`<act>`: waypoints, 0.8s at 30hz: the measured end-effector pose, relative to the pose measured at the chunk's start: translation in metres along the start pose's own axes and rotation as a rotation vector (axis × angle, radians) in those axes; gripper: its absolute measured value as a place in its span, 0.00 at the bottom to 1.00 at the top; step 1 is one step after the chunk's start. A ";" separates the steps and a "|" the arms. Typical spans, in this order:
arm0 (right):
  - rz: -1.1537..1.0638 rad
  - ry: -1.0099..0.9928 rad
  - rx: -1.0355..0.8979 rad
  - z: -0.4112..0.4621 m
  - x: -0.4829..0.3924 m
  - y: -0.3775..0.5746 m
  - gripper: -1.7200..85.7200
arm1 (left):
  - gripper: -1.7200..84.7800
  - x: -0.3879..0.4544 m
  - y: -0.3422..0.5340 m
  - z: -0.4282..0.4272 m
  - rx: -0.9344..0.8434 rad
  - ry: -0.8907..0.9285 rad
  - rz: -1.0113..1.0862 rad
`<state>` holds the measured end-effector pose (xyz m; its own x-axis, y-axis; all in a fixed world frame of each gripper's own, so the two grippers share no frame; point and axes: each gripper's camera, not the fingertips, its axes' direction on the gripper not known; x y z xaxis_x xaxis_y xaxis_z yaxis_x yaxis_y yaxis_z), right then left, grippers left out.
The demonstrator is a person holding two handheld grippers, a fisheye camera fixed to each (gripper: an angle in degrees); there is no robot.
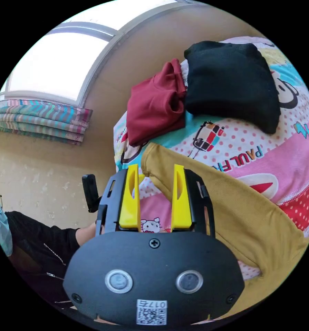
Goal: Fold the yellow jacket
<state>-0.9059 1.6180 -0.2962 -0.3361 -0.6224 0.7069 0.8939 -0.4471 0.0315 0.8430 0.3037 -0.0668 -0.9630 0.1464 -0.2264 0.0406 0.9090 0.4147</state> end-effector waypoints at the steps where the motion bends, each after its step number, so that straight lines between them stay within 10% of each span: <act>1: -0.034 -0.018 -0.028 0.010 -0.013 -0.006 0.18 | 0.01 0.008 0.002 -0.002 0.007 -0.021 0.034; 13: -0.828 0.519 0.008 0.072 -0.116 0.086 0.17 | 0.01 -0.007 0.001 -0.044 0.042 0.075 0.043; 19: -0.593 0.685 0.152 0.120 -0.103 0.095 0.08 | 0.02 -0.011 0.010 -0.055 0.059 0.093 0.059; 24: -0.333 0.449 0.366 0.054 -0.057 0.119 0.07 | 0.08 -0.002 0.036 -0.081 0.129 0.152 0.239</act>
<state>-0.7641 1.6345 -0.2943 -0.6318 -0.7312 0.2571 0.7371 -0.4642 0.4910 0.8245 0.3049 0.0197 -0.9504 0.3109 0.0029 0.2952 0.8992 0.3231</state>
